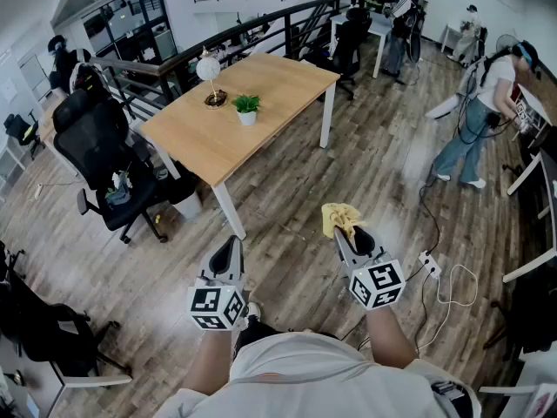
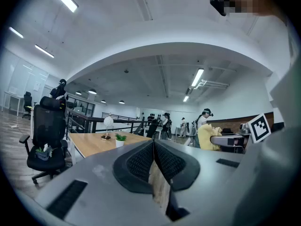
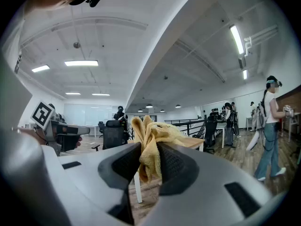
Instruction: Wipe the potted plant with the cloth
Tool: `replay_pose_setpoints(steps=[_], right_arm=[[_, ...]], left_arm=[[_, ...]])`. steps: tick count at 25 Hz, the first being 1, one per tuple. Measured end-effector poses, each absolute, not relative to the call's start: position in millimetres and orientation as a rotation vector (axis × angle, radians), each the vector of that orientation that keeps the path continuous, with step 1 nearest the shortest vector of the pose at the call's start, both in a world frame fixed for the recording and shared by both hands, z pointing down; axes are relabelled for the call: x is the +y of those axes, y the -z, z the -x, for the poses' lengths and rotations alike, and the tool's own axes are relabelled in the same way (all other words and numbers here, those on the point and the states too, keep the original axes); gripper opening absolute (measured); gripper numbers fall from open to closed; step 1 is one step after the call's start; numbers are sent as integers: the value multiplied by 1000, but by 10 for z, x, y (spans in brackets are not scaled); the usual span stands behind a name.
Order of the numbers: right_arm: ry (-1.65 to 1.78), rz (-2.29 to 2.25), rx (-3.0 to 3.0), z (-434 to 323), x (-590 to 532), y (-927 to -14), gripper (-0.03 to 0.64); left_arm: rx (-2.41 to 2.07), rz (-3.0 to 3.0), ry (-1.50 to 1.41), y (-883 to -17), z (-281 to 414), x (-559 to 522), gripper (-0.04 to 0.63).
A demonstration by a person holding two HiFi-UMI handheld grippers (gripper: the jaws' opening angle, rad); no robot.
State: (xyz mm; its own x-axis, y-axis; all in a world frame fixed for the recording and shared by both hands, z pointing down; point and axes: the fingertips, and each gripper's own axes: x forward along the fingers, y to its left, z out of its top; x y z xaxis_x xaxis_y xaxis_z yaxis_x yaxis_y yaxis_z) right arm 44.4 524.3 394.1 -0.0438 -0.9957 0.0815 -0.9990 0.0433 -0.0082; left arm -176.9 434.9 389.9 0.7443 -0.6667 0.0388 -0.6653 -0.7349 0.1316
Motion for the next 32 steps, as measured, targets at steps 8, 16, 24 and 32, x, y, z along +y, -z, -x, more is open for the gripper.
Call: replay_pose_setpoints(steps=[8,16,24,32], right_arm=[[-110,-2127,-2233,-474,5220,-3998,153],[-123,-2120,-2246,-428,5166,-4021,153],[-142,-2164,-2269,-483,5123,-4010,155],[-256,-2147,-2235,-366,4774,-4228,155]], left_arm=[[-1078,-2812,8,-3895,1728,4339,15],[-1070,-2813,-12,-3904,1723,4324,15],[-1056,-2818,-10,-3902,1680,4232,15],[-1033,-2768,-43,-4110,1825,3892,15]])
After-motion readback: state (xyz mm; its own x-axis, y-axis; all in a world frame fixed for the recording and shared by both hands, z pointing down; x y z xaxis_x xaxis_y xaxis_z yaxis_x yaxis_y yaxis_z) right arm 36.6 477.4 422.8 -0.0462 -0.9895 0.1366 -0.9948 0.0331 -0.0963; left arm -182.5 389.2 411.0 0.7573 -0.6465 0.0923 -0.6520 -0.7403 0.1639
